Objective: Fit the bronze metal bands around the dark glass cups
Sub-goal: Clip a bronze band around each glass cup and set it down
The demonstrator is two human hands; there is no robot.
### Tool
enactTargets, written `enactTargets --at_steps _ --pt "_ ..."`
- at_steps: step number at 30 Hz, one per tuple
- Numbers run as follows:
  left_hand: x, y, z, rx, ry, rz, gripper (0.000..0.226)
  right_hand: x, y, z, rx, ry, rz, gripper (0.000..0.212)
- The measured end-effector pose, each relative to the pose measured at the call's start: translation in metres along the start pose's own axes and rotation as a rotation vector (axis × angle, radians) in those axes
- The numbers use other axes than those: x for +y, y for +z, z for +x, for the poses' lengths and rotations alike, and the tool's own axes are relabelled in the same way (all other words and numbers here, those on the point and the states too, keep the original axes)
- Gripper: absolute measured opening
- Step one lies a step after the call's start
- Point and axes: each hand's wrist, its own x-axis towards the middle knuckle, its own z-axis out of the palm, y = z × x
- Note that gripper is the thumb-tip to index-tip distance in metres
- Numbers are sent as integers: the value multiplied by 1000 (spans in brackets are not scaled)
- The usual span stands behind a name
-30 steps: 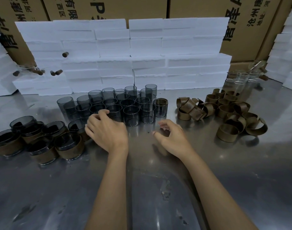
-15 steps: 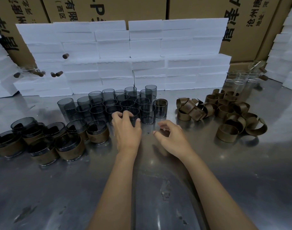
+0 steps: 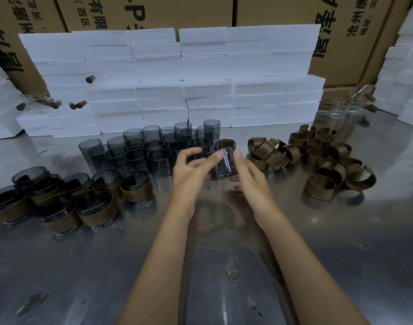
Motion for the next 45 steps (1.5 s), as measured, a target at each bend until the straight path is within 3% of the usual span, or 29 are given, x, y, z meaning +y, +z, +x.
enactTargets --at_steps 6,9,11,14,18,22,27,32,36,41,45 --pt "-5 9 -4 -210 -105 -221 31 -8 -11 0 -249 141 220 64" --pt "-5 12 -9 -274 -129 -217 52 -7 -14 0 -318 135 224 65" --pt "-6 14 -10 -267 -129 -199 51 -5 -12 1 -288 121 200 64" --pt "-10 17 -10 -208 -120 -143 30 -3 -7 4 -158 110 133 61" --pt "-15 17 -9 -67 46 55 35 3 -4 6 -34 54 32 60" --pt "-16 18 -8 -21 99 108 23 2 -3 9 70 27 65 53" --pt "-15 16 -6 60 106 64 8 5 -3 9 141 -61 -73 42" --pt "-12 18 -8 64 62 5 17 3 -4 8 153 -97 -94 35" --pt "-9 17 -9 -60 20 4 32 -2 -9 4 114 -68 66 24" --pt "-6 17 -15 -346 -107 -71 65 0 -3 2 -82 68 78 71" --pt "-6 20 -16 -365 -132 47 69 -1 -1 1 -153 90 65 99"
